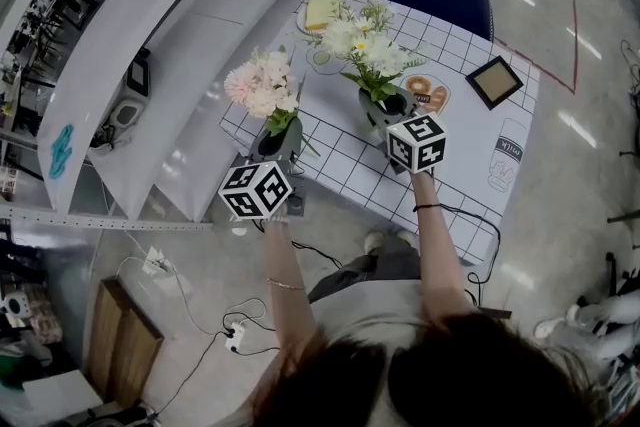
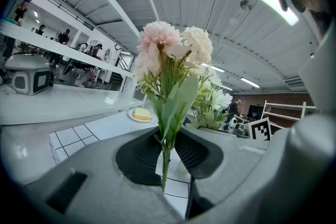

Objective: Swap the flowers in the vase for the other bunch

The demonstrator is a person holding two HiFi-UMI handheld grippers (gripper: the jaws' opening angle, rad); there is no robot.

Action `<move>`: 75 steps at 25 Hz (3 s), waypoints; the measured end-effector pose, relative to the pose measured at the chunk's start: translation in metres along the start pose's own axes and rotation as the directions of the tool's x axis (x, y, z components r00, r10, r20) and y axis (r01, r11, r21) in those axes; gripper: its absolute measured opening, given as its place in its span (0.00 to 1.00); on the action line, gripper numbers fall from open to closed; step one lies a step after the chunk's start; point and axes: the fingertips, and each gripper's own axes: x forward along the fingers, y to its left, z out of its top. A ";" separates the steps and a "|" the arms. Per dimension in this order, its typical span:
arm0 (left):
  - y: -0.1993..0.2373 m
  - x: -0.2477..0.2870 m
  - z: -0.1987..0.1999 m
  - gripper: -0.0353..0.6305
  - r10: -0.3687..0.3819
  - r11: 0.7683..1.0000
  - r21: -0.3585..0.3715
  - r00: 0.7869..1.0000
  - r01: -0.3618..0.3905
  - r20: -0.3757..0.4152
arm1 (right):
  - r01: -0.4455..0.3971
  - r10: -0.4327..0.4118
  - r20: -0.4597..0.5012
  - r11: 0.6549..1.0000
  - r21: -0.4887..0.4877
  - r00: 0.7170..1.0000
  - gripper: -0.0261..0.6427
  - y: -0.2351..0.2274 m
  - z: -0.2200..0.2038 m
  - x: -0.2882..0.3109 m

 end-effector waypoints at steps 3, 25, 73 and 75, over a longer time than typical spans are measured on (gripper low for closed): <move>0.001 -0.003 0.000 0.17 0.002 1.000 -0.002 1.000 -0.002 0.003 | 0.008 -0.008 -0.007 1.000 -0.002 1.000 0.15 0.001 -0.001 -0.001; 0.000 -0.005 -0.005 0.17 -0.009 1.000 -0.013 1.000 0.008 -0.005 | 0.044 -0.047 -0.058 0.998 -0.051 0.997 0.31 0.005 -0.014 -0.001; -0.041 -0.027 -0.020 0.17 -0.077 0.997 -0.010 0.997 0.077 0.020 | -0.044 0.044 -0.012 0.999 -0.008 0.999 0.11 0.045 0.007 -0.062; -0.043 -0.027 -0.019 0.17 -0.087 0.996 -0.006 0.996 0.087 0.023 | -0.063 0.063 -0.016 0.998 -0.012 0.998 0.11 0.050 0.007 -0.062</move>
